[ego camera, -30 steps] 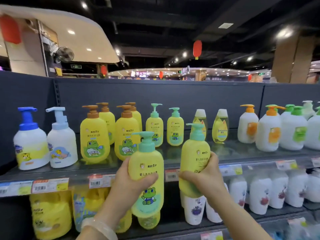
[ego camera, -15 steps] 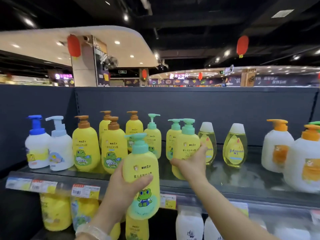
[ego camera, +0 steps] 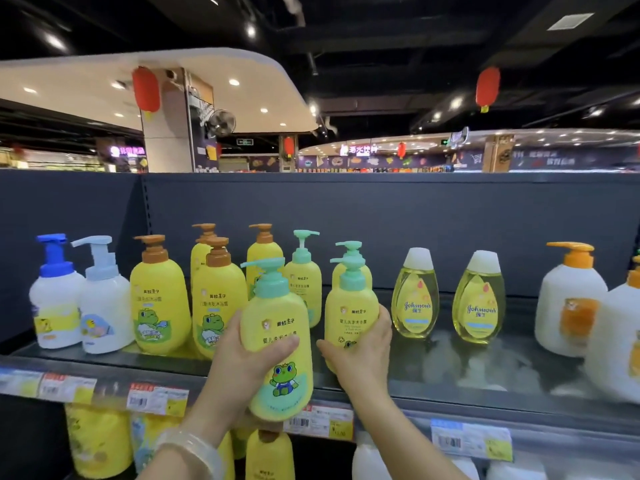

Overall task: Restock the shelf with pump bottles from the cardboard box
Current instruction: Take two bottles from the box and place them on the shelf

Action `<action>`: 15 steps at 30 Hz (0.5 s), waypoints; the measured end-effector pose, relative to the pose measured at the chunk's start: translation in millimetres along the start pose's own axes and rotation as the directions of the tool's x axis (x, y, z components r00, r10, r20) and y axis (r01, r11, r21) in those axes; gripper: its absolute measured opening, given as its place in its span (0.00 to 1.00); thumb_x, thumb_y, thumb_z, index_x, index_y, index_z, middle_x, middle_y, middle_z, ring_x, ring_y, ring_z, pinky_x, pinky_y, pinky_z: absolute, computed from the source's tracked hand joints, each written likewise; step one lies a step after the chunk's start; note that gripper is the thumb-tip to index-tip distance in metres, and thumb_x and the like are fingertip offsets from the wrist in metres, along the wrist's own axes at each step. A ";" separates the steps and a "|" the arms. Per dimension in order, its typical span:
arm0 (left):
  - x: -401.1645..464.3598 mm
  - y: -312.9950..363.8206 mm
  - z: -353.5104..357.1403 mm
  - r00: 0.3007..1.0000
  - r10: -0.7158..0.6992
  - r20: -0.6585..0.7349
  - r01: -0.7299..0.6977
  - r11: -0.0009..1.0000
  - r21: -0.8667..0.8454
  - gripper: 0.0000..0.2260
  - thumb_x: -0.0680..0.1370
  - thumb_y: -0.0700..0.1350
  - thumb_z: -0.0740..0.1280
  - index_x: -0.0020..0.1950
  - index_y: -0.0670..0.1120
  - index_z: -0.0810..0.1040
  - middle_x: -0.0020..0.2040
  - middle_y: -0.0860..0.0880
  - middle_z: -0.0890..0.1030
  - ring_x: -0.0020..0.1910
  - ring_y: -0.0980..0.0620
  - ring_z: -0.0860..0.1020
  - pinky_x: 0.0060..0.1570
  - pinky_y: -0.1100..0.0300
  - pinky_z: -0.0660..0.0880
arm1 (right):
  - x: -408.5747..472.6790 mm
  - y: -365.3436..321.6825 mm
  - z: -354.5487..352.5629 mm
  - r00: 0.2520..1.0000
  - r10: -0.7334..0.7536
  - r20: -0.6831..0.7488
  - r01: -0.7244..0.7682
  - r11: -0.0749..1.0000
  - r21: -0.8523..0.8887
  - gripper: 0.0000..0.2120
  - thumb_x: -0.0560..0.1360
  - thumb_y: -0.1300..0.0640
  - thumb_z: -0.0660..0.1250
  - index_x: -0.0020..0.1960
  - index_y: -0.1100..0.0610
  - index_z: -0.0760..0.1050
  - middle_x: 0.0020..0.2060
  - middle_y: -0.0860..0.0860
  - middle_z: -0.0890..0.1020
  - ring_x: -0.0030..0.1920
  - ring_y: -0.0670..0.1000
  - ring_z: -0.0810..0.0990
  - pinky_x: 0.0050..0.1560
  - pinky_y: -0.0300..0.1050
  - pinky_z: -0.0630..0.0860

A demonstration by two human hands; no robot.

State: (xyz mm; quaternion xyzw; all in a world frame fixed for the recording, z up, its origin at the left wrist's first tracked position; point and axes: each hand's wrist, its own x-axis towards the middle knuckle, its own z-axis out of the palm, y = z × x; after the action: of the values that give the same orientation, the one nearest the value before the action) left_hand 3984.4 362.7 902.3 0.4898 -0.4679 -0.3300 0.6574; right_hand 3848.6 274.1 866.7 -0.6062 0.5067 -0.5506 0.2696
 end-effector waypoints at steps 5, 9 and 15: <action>38.1 6.0 2.5 0.997 0.042 0.065 -0.046 0.997 0.064 0.20 0.67 0.38 0.75 0.53 0.53 0.73 0.47 0.48 0.83 0.46 0.49 0.83 0.43 0.51 0.81 | -1.0 8.6 -14.9 0.994 0.045 0.104 -0.037 0.996 -0.075 0.60 0.59 0.53 0.80 0.76 0.55 0.42 0.68 0.54 0.61 0.70 0.53 0.58 0.70 0.49 0.60; 65.1 -5.0 2.2 0.998 0.011 0.064 -0.012 1.000 0.017 0.20 0.68 0.36 0.74 0.56 0.49 0.74 0.47 0.48 0.84 0.45 0.50 0.84 0.39 0.55 0.81 | -0.6 12.8 -20.6 0.985 0.062 0.161 -0.050 0.996 -0.081 0.59 0.60 0.54 0.80 0.76 0.52 0.41 0.67 0.51 0.63 0.68 0.50 0.63 0.67 0.46 0.63; 80.0 -29.5 3.8 0.978 -0.142 0.155 0.152 0.987 -0.056 0.23 0.63 0.39 0.75 0.56 0.49 0.75 0.51 0.45 0.84 0.52 0.44 0.82 0.55 0.44 0.77 | 2.6 20.9 -18.8 0.973 0.101 0.206 -0.097 0.995 -0.032 0.55 0.59 0.54 0.80 0.74 0.46 0.47 0.64 0.47 0.70 0.62 0.49 0.73 0.63 0.48 0.71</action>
State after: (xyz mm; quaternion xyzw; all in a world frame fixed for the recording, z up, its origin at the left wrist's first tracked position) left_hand 4009.0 281.1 897.8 0.4741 -0.4674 -0.4294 0.6102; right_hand 3824.0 269.0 853.9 -0.6371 0.5113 -0.4649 0.3414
